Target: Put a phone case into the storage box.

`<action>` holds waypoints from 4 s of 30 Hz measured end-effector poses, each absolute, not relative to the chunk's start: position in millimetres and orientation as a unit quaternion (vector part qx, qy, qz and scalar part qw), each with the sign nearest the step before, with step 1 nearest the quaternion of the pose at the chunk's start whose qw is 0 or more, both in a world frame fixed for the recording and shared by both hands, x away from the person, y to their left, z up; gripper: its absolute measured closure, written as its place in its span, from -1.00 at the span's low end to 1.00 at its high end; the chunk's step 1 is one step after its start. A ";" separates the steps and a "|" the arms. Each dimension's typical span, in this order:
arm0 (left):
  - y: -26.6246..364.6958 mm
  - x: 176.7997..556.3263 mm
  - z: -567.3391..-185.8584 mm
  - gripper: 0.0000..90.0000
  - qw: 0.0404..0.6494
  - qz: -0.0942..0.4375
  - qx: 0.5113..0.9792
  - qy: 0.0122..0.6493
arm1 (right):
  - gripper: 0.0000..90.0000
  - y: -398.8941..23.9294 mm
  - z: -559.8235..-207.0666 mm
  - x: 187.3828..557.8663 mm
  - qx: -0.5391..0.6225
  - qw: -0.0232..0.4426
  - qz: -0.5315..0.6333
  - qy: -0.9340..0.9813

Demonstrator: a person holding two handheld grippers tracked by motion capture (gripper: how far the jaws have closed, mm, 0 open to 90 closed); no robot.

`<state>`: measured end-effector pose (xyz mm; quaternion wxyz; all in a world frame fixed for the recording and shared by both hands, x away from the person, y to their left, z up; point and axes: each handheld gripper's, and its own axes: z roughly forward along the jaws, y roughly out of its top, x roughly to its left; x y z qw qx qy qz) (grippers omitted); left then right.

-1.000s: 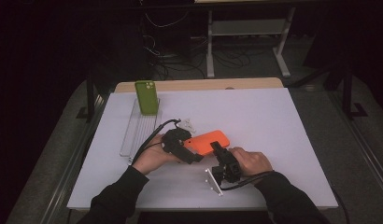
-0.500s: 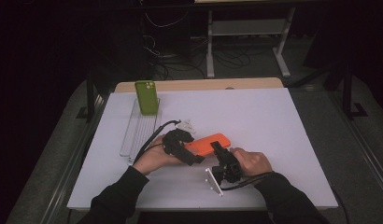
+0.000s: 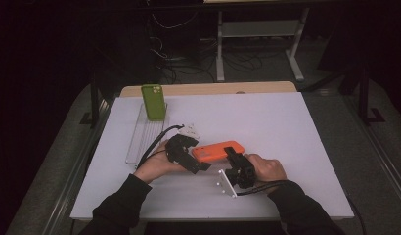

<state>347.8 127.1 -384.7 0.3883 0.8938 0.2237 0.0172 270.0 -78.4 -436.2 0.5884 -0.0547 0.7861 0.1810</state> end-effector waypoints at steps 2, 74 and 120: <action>130.1 348.4 -383.8 -1.00 0.393 0.017 0.891 0.226 | 0.83 -80.3 -435.2 269.8 -0.030 0.572 0.183 0.799; 112.4 370.4 -362.4 -1.00 0.520 0.070 0.795 0.304 | 0.82 -106.9 -400.1 310.4 0.376 0.185 0.486 0.767; 107.8 368.8 -365.7 -0.70 0.533 0.073 0.781 0.317 | 0.81 -81.9 -413.3 303.4 0.355 0.187 0.459 0.793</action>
